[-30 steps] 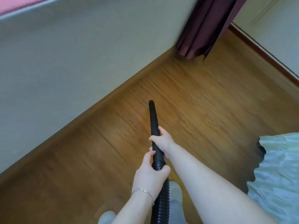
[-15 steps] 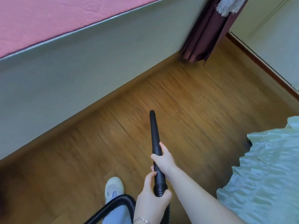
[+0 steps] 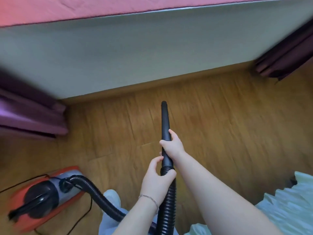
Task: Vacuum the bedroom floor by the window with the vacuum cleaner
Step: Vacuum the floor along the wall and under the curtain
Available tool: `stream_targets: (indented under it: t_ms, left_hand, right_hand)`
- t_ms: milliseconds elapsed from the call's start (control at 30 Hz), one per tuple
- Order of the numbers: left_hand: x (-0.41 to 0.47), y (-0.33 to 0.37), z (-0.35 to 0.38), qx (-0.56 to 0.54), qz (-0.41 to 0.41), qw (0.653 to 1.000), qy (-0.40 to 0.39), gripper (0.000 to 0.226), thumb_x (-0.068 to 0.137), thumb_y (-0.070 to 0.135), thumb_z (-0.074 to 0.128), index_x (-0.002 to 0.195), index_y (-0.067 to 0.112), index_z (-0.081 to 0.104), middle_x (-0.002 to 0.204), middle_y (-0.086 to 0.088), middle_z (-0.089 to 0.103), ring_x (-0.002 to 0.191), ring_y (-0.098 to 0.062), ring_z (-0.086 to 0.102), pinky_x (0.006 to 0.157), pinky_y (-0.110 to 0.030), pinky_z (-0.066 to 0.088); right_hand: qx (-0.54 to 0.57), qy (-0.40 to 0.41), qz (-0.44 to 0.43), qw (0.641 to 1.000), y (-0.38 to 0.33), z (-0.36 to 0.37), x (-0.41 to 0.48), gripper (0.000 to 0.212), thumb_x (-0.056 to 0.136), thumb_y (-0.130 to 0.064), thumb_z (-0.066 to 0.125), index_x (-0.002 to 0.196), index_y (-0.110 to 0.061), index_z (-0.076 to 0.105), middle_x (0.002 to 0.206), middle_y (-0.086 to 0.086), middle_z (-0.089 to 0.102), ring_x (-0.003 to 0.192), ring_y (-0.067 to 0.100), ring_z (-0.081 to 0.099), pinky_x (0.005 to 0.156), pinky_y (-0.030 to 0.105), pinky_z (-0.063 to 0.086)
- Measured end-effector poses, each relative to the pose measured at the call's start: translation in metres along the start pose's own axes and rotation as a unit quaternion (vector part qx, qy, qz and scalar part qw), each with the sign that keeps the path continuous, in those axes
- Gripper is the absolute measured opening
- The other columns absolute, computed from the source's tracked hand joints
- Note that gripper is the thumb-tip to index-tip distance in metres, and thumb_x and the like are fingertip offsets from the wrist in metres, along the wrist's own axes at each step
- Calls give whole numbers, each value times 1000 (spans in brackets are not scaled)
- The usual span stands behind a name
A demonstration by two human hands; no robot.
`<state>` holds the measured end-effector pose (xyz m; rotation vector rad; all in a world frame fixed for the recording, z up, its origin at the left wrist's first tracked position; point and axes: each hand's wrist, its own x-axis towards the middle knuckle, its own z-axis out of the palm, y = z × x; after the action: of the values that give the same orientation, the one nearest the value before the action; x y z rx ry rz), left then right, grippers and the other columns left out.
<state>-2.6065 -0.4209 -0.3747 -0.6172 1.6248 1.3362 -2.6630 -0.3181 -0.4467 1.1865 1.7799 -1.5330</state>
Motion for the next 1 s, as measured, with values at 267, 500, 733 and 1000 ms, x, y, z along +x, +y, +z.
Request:
stream_targets:
  t_ms: [267, 500, 733, 1000]
  left_hand:
    - [-16, -35, -83, -105, -29, 992, 70, 55, 82, 29, 62, 119, 51, 28, 91, -4, 70, 78, -24, 70, 75, -38, 58]
    - [-7, -65, -134, -196, -24, 974, 113, 62, 83, 28, 64, 131, 38, 27, 82, 1, 67, 73, -14, 65, 61, -22, 49]
    - [10, -115, -203, -182, -28, 959, 215, 47, 85, 29, 58, 129, 28, 40, 81, 3, 68, 82, -19, 67, 82, -40, 56]
    - [5, -165, -274, -87, -17, 926, 368, 42, 91, 26, 52, 132, 26, 41, 128, -1, 54, 112, -22, 55, 85, -31, 44]
  right_hand:
    - [-176, -70, -115, 975, -21, 118, -31, 72, 82, -16, 55, 144, -41, 27, 115, 1, 56, 83, 20, 62, 78, 34, 55]
    - [-335, -155, -180, 912, -11, 191, -38, 66, 90, -25, 58, 146, -42, 27, 126, -1, 53, 97, 15, 57, 80, 25, 46]
    - [-506, -238, -284, 779, 13, 245, -41, 71, 85, -22, 57, 143, -48, 26, 118, -1, 58, 95, 14, 58, 79, 23, 47]
    - [-592, -299, -356, 659, 4, 287, -55, 65, 84, -20, 60, 144, -27, 34, 124, -3, 60, 96, 12, 56, 78, 21, 43]
